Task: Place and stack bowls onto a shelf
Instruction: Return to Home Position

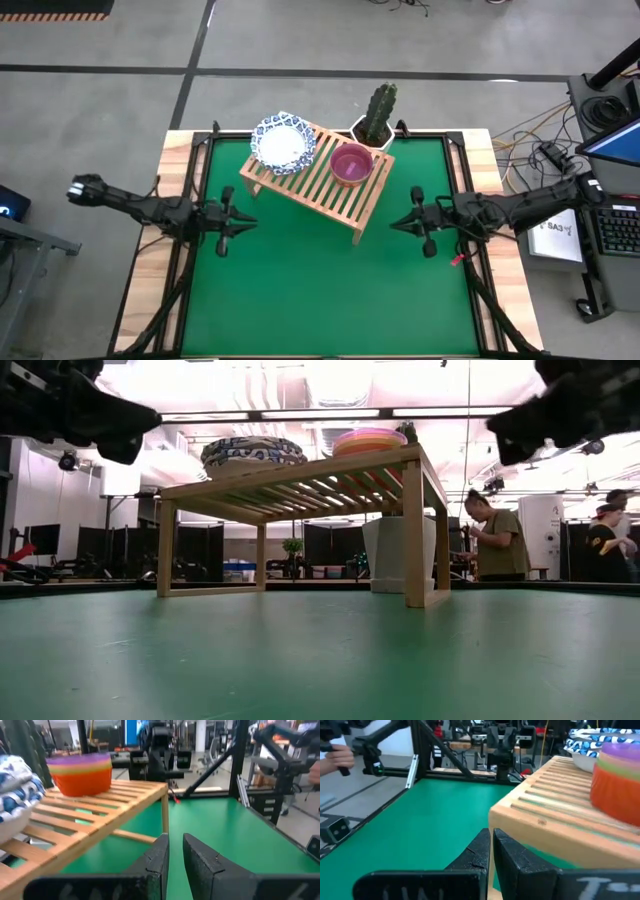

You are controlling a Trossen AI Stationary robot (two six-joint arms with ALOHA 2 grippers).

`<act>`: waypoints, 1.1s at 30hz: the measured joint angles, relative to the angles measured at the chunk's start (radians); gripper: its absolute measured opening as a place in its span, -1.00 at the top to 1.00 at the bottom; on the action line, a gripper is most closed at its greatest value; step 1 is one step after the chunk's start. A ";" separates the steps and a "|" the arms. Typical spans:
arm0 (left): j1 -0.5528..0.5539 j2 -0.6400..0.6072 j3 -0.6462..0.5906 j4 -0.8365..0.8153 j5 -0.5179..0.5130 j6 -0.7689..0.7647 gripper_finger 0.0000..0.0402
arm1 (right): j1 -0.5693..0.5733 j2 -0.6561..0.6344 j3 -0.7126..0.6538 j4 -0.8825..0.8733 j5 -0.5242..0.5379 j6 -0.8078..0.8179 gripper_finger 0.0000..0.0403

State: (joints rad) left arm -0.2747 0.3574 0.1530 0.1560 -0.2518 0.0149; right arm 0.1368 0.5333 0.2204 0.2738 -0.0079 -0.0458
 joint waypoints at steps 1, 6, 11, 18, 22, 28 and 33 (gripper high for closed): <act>0.001 -0.014 -0.005 0.005 0.000 0.003 0.82 | 0.000 -0.030 -0.020 -0.005 -0.001 0.000 0.94; 0.013 -0.084 -0.054 0.048 -0.011 0.006 0.82 | 0.000 -0.152 -0.103 -0.006 -0.001 -0.024 0.94; 0.031 -0.148 -0.104 0.048 -0.027 0.004 0.82 | 0.000 -0.268 -0.158 0.001 0.000 -0.052 0.94; 0.038 -0.220 -0.142 0.091 -0.030 0.004 0.82 | 0.000 -0.420 -0.187 -0.036 -0.001 -0.074 0.94; 0.037 -0.233 -0.142 0.106 -0.030 0.003 0.82 | 0.000 -0.483 -0.183 -0.061 -0.037 -0.135 0.94; 0.037 -0.226 -0.142 0.098 -0.030 -0.066 0.82 | 0.000 -0.532 -0.184 -0.110 -0.081 -0.175 0.94; 0.037 -0.214 -0.142 0.071 -0.053 -0.102 0.82 | 0.000 -0.532 -0.184 -0.137 -0.098 -0.187 0.94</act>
State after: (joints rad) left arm -0.2375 0.1430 0.0109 0.2272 -0.3050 -0.0874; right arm 0.1368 0.0012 0.0364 0.1372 -0.1059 -0.2324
